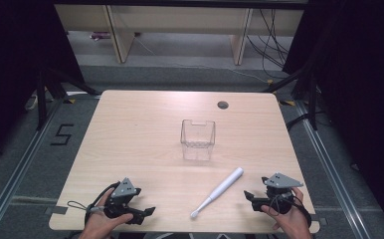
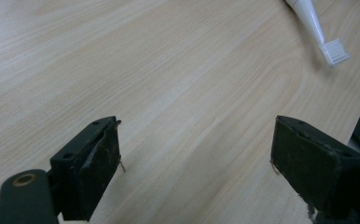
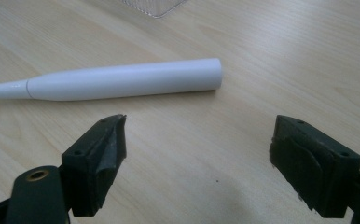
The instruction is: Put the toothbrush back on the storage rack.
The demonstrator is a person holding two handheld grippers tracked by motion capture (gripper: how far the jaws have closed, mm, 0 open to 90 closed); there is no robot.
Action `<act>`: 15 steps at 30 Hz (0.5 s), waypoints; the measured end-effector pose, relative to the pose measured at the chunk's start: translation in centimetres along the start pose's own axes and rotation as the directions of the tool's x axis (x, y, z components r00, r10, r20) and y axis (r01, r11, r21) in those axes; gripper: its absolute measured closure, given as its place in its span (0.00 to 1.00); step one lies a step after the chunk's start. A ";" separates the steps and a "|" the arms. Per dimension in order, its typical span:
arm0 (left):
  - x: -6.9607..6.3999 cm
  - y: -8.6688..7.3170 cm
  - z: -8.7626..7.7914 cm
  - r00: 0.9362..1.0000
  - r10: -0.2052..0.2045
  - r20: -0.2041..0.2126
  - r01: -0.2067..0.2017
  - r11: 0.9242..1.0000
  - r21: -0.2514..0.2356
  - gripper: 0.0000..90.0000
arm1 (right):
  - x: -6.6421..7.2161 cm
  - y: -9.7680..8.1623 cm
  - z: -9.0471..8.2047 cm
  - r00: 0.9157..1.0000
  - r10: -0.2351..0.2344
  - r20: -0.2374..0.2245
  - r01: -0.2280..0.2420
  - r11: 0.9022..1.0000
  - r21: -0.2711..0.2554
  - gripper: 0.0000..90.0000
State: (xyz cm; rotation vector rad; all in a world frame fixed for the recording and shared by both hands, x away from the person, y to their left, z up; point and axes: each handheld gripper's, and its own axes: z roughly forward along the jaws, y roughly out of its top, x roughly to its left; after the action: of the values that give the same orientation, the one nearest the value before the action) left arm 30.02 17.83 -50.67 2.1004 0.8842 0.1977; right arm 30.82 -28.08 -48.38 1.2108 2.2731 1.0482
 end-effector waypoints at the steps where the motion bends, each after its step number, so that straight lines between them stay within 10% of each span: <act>1: 0.1 0.0 -0.1 1.000 0.012 0.000 -0.012 1.000 0.011 0.17 | -0.1 0.0 0.0 1.000 -0.012 0.006 0.012 1.000 -0.013 0.21; 11: 0.2 0.0 -0.1 1.000 0.023 0.000 -0.023 0.999 0.023 0.17 | 0.4 0.5 0.2 1.000 0.027 0.008 -0.027 1.000 -0.007 0.22; 15: 0.2 0.0 -0.1 1.000 0.016 -0.002 -0.016 1.000 0.011 0.17 | 0.1 1.2 0.7 0.999 -0.046 0.003 0.046 0.998 -0.037 0.26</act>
State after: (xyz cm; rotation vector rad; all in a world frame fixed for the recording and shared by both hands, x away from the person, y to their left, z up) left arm 30.14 17.98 -50.65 2.1184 0.8727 0.2040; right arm 31.85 -27.21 -47.98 1.1388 2.2591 1.0668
